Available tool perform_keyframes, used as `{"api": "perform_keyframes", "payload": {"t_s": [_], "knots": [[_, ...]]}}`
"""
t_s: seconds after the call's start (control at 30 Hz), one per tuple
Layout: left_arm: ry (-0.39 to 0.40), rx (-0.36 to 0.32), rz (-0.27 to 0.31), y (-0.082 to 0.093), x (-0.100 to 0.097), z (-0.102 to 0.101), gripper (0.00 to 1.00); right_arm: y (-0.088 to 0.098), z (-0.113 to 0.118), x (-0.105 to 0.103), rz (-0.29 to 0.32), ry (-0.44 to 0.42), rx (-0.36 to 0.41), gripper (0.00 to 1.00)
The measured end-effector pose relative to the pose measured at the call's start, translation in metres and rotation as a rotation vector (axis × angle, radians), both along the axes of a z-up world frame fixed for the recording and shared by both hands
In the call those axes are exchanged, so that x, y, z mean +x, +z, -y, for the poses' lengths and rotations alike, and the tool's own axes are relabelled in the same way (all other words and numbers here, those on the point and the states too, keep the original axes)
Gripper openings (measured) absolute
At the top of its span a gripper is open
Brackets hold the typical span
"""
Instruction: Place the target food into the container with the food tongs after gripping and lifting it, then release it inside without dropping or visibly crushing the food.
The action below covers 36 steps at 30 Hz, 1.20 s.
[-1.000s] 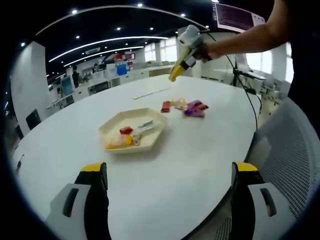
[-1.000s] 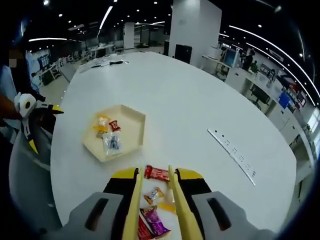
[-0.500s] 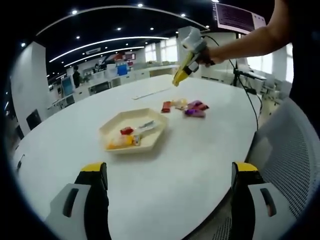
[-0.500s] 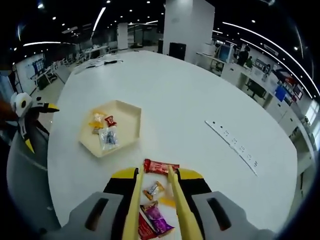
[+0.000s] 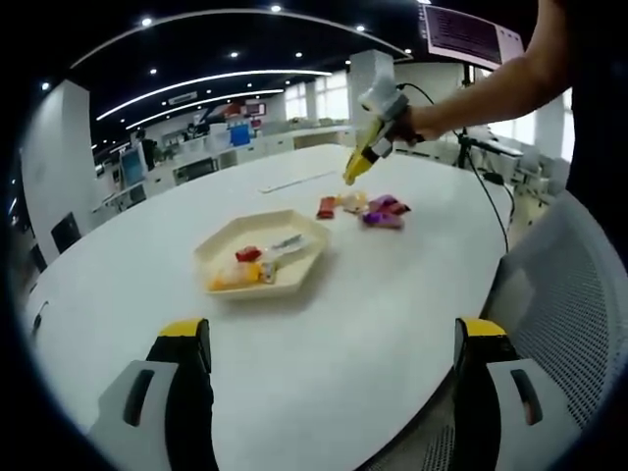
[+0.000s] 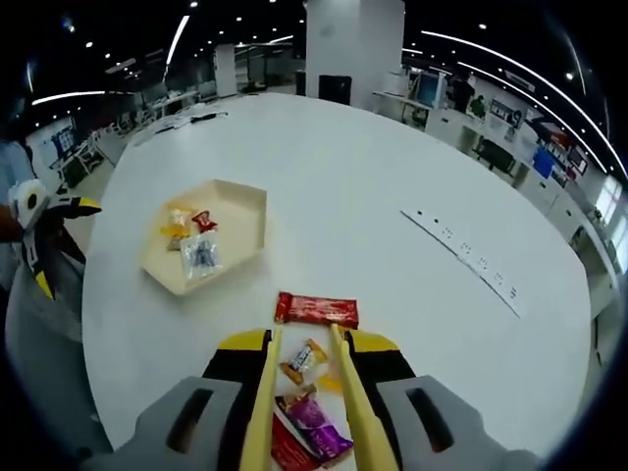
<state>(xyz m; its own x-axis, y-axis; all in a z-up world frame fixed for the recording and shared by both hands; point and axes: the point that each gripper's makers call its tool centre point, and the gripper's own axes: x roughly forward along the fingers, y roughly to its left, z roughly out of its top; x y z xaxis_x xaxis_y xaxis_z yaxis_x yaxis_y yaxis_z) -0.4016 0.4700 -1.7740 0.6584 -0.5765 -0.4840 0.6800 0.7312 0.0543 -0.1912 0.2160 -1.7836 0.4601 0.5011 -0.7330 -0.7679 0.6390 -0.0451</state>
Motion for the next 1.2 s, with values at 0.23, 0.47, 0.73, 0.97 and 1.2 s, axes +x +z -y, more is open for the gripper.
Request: {"api": "perform_keyframes", "payload": {"t_s": [0.23,0.47,0.73,0.97,1.2], "knots": [[-0.002,-0.001,-0.006,-0.001,0.000,0.001,0.99,-0.016,0.000,-0.003,-0.026,-0.036,0.008,0.29],[-0.004,0.002,-0.012,-0.002,-0.001,0.001,0.99,-0.030,0.004,-0.003,-0.052,-0.086,0.002,0.29],[-0.005,0.003,-0.018,-0.003,-0.001,0.001,0.99,-0.045,0.010,-0.005,-0.105,-0.136,-0.012,0.29],[-0.012,0.004,-0.023,-0.004,-0.003,0.002,0.99,-0.047,0.008,-0.011,-0.117,-0.081,-0.025,0.28],[-0.014,0.002,-0.027,-0.004,-0.003,0.003,0.99,-0.048,0.003,-0.015,-0.119,0.036,-0.052,0.27]]}}
